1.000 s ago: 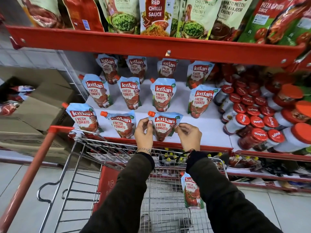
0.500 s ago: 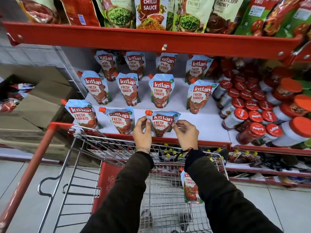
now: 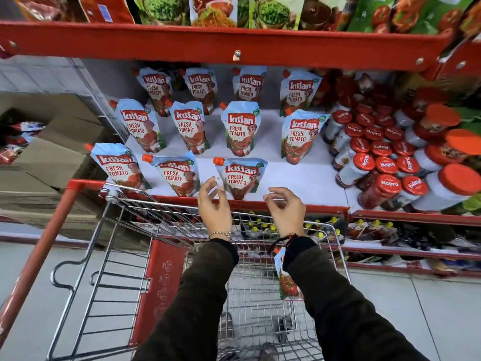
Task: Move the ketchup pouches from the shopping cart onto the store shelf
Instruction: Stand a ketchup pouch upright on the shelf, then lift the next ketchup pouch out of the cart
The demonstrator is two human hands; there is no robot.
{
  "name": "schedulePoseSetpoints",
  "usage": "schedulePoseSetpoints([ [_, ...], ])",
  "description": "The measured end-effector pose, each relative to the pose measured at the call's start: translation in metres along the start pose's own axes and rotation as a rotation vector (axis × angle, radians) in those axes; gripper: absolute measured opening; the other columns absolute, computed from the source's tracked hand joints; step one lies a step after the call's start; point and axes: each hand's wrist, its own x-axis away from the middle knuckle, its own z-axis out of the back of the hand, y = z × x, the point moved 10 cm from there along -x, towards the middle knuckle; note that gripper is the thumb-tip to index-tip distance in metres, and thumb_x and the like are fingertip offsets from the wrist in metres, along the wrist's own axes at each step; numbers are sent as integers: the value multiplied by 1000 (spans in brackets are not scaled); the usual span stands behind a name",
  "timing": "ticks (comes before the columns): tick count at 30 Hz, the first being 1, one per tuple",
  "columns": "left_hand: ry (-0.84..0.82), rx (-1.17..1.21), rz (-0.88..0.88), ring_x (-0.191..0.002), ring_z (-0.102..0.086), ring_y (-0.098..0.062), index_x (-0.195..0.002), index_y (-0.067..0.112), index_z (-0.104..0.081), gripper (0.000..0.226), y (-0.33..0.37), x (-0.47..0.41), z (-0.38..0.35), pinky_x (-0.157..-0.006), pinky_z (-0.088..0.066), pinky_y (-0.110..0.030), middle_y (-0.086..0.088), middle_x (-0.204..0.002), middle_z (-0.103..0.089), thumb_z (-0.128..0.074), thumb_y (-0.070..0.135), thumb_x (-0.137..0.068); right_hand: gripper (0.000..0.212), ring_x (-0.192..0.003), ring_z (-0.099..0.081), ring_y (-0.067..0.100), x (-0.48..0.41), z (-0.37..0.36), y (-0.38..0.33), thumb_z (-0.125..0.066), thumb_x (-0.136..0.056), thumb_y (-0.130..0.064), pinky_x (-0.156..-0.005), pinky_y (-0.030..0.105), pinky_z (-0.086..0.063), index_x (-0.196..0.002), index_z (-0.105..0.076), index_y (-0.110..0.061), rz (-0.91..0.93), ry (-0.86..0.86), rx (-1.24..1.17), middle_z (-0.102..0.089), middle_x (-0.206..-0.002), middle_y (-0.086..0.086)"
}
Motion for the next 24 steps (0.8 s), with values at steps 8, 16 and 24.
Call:
schedulePoseSetpoints([
  [8,-108,-64,37,-101,-60,1,-118,17,-62,25,-69,74,-19,-82,-46,-3,-5,-119,-65,-57,10,-95,21,-84,-66,-3,47,26,103,-74,-87,-19,-75,7,-51,-107,-71,-13,-172,-25,29,-71,-92,-9],
  [16,-418,-335,396,-118,-61,-20,-131,5,-57,34,-196,146,-60,-97,-47,-24,-8,-128,-63,-51,13,-99,41,-112,-66,34,71,52,232,-67,-92,-27,-91,36,-51,-126,-64,-4,-435,-78,272,-70,-123,18],
  [24,-665,-450,766,-134,-49,-36,-141,1,-44,40,-309,191,-105,-90,-32,-21,-20,-143,-52,-38,13,-103,46,-123,-58,35,71,32,314,-33,-107,-28,-84,25,-41,-139,-48,2,-580,-223,441,-58,-137,24],
])
